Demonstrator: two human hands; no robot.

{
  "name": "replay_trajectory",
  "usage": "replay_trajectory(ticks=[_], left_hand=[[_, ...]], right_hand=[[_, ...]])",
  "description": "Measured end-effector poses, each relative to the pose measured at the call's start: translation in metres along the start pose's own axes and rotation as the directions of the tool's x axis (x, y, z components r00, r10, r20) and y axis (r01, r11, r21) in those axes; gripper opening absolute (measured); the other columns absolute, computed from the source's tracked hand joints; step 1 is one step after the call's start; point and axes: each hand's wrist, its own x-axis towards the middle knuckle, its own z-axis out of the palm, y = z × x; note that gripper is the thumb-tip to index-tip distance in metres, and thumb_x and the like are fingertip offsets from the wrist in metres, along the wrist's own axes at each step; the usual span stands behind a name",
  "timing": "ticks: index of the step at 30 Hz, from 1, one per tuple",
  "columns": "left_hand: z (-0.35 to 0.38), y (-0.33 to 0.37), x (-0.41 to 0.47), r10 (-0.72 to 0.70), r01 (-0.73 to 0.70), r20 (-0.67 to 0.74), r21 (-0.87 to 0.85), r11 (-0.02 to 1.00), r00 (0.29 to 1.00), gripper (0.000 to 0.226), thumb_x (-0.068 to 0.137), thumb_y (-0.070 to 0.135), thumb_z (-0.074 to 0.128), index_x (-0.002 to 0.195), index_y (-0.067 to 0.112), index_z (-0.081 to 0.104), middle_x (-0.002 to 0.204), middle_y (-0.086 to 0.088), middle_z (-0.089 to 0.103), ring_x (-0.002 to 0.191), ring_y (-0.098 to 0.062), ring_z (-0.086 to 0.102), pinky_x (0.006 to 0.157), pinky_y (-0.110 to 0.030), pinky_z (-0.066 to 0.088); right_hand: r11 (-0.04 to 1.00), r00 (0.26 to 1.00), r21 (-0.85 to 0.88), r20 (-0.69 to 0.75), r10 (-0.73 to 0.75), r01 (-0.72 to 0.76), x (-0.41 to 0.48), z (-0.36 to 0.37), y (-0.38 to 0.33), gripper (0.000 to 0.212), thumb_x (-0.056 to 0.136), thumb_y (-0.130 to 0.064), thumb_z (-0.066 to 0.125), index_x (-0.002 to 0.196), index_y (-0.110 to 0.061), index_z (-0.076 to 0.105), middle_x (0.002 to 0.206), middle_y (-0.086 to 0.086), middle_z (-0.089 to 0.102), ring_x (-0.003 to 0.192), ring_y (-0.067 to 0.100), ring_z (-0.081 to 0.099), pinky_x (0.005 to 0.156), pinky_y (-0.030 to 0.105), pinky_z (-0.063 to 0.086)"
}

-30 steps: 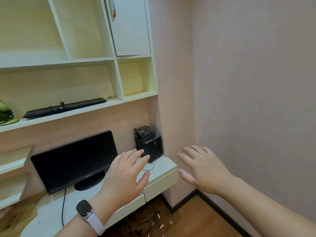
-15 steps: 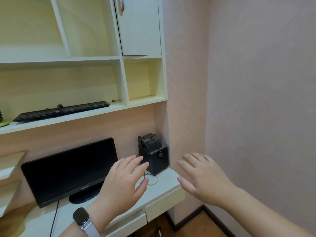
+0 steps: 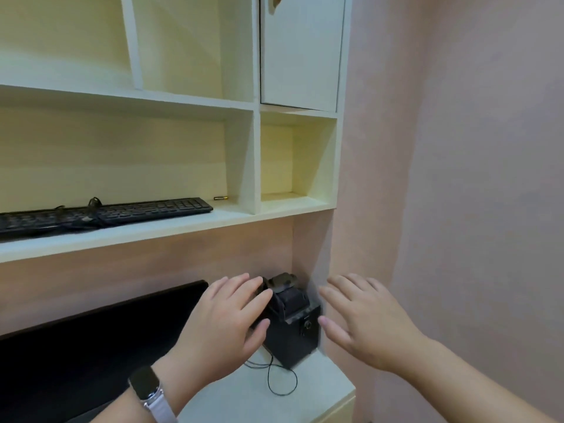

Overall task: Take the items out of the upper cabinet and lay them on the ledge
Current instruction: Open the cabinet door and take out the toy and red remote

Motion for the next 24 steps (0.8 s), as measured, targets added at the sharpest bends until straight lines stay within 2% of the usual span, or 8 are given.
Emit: replay_trajectory(ticks=[11,17,21,24], left_hand=[[0.034,-0.067,0.072,0.045,-0.043,-0.033,0.06,0.997,0.998,0.042,0.087,0.041,0.056,0.121,0.02,0.065,0.129,-0.006,0.062,0.121,-0.028,0.055,0.103,-0.044,0.04],[0.048,-0.082,0.129,0.044,-0.028,-0.102,0.154,0.988,0.994,0.043,0.086,0.041,0.054,0.12,0.017,0.067,0.127,-0.007,0.063,0.118,-0.029,0.057,0.1,-0.042,0.037],[0.056,-0.088,0.173,0.054,-0.015,-0.157,0.237,0.971,0.986,0.042,0.084,0.04,0.057,0.116,0.015,0.068,0.125,-0.01,0.064,0.114,-0.031,0.06,0.096,-0.043,0.041],[0.061,-0.094,0.206,0.047,0.004,-0.174,0.279,0.96,0.984,0.04,0.086,0.039,0.058,0.116,0.015,0.068,0.126,-0.011,0.063,0.117,-0.033,0.058,0.096,-0.045,0.043]], right_hand=[[1.0,0.999,-0.028,-0.046,0.013,-0.014,0.087,0.035,0.039,0.045,0.091,-0.051,0.044,0.118,-0.021,0.062,0.118,0.0,0.064,0.109,0.024,0.059,0.085,0.04,0.05],[1.0,0.991,-0.013,-0.133,-0.019,0.017,0.133,0.055,0.087,0.049,0.09,-0.051,0.044,0.122,-0.019,0.064,0.122,0.002,0.064,0.11,0.025,0.06,0.087,0.04,0.05],[0.998,0.973,-0.01,-0.222,-0.066,0.066,0.17,0.064,0.124,0.049,0.088,-0.051,0.043,0.119,-0.019,0.064,0.12,0.004,0.065,0.108,0.025,0.061,0.089,0.033,0.036],[0.993,0.952,-0.017,-0.284,-0.115,0.115,0.201,0.067,0.153,0.05,0.087,-0.052,0.044,0.117,-0.019,0.066,0.119,0.006,0.067,0.105,0.028,0.063,0.088,0.037,0.041]])
